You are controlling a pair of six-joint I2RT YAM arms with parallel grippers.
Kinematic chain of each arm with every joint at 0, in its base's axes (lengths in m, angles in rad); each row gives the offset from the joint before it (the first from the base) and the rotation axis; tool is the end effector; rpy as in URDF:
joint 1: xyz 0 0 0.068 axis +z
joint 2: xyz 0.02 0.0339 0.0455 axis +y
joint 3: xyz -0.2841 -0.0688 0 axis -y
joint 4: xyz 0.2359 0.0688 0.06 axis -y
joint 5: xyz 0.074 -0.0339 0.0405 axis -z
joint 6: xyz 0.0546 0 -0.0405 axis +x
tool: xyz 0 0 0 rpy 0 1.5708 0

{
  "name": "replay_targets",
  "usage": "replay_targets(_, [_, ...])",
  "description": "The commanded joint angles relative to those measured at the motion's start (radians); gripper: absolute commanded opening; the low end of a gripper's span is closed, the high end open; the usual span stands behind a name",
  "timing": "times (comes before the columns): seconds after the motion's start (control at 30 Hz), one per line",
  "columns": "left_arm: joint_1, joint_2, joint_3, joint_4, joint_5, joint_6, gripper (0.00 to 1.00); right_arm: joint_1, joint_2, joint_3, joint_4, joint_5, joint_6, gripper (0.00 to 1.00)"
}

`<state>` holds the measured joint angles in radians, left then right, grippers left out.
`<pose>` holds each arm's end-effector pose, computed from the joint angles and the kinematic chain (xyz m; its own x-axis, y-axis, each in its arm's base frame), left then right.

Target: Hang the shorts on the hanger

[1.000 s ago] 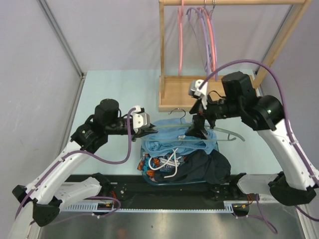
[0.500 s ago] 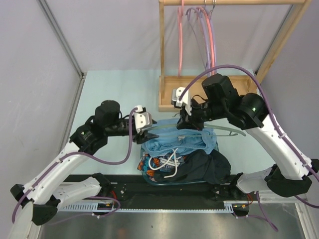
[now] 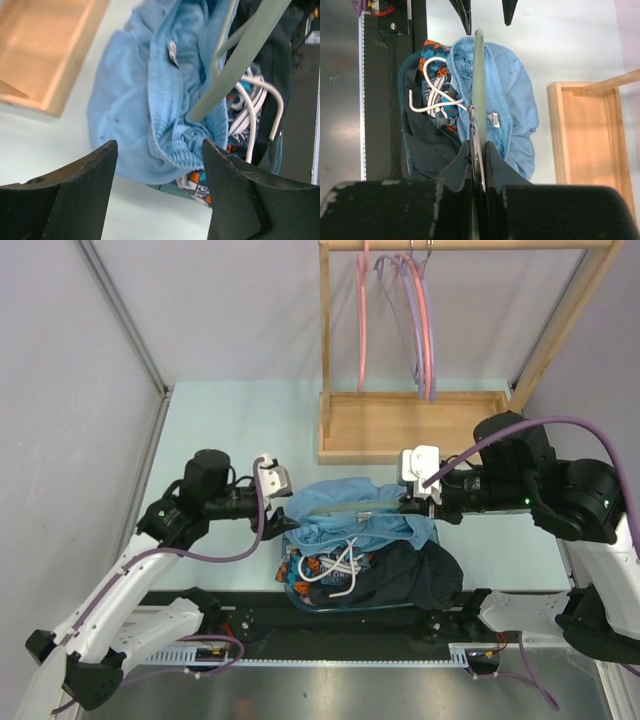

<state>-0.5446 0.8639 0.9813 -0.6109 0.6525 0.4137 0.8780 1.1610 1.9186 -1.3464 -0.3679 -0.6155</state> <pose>0.1249 -0.1144 0.3611 -0.0217 0.3866 -0.9220 0.9586 0.2700 0.0907 0.0749 0.1209 0.5104 0.2352 -0.5601 -0.7943 -0.9470 0.0520 -0.3171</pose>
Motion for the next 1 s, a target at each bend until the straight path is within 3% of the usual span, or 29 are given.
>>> replay_targets(0.0, [0.003, 0.040, -0.012, -0.099, 0.031, 0.126, 0.73, 0.022, 0.026, -0.020, -0.097, 0.063, -0.036, 0.00])
replay_targets(0.2, [-0.002, 0.070, -0.027, -0.231, 0.077, 0.332, 0.73, 0.030, 0.046, -0.035, -0.074, 0.067, -0.009, 0.00])
replay_targets(0.47, [-0.044, 0.101, -0.055, -0.185, 0.084, 0.388, 0.73, 0.032, 0.051, -0.070, -0.068, 0.044, -0.013, 0.00])
replay_targets(0.57, [-0.083, 0.113, -0.062, -0.145, 0.070, 0.381, 0.68, 0.036, 0.058, -0.075, -0.066, 0.041, -0.023, 0.00])
replay_targets(0.7, [-0.113, 0.116, -0.059, -0.109, 0.061, 0.364, 0.49, 0.042, 0.071, -0.079, -0.060, 0.047, -0.035, 0.00])
replay_targets(0.73, [-0.123, 0.116, -0.056, -0.112, 0.059, 0.366, 0.38, 0.042, 0.071, -0.081, -0.057, 0.050, -0.041, 0.00])
replay_targets(0.93, [-0.127, 0.104, -0.023, -0.151, 0.038, 0.373, 0.02, 0.042, 0.071, -0.108, -0.036, 0.056, -0.058, 0.00])
replay_targets(0.97, [-0.127, 0.100, -0.015, -0.161, 0.039, 0.375, 0.00, 0.042, 0.068, -0.124, -0.024, 0.058, -0.059, 0.00])
